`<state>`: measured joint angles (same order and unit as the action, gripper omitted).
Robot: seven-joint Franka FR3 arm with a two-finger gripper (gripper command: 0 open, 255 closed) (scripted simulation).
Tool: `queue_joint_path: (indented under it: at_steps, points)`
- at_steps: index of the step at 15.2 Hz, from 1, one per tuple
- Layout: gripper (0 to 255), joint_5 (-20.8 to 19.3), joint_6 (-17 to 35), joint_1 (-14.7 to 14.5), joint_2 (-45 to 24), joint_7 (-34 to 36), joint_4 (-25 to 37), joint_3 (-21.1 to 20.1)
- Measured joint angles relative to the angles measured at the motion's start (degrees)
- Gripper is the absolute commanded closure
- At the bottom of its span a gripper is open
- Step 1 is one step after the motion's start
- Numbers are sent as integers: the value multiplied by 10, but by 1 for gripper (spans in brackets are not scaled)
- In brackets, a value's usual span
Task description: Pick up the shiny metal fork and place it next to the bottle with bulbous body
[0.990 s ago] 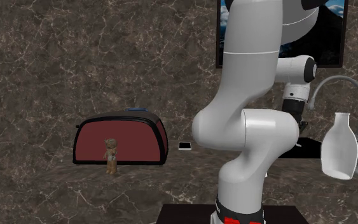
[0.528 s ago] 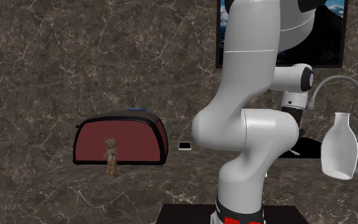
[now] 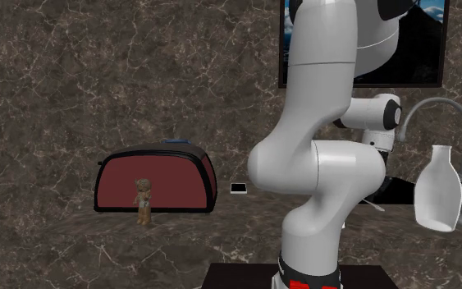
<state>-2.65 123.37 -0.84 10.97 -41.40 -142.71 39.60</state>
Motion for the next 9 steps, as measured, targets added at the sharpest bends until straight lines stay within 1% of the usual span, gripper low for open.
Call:
queue_joint_path:
  at_steps: [3,9]
  points:
    - [255,21,32,-7,-26,-18,-8,4]
    - [255,27,41,-6,-38,-28,-11,2]
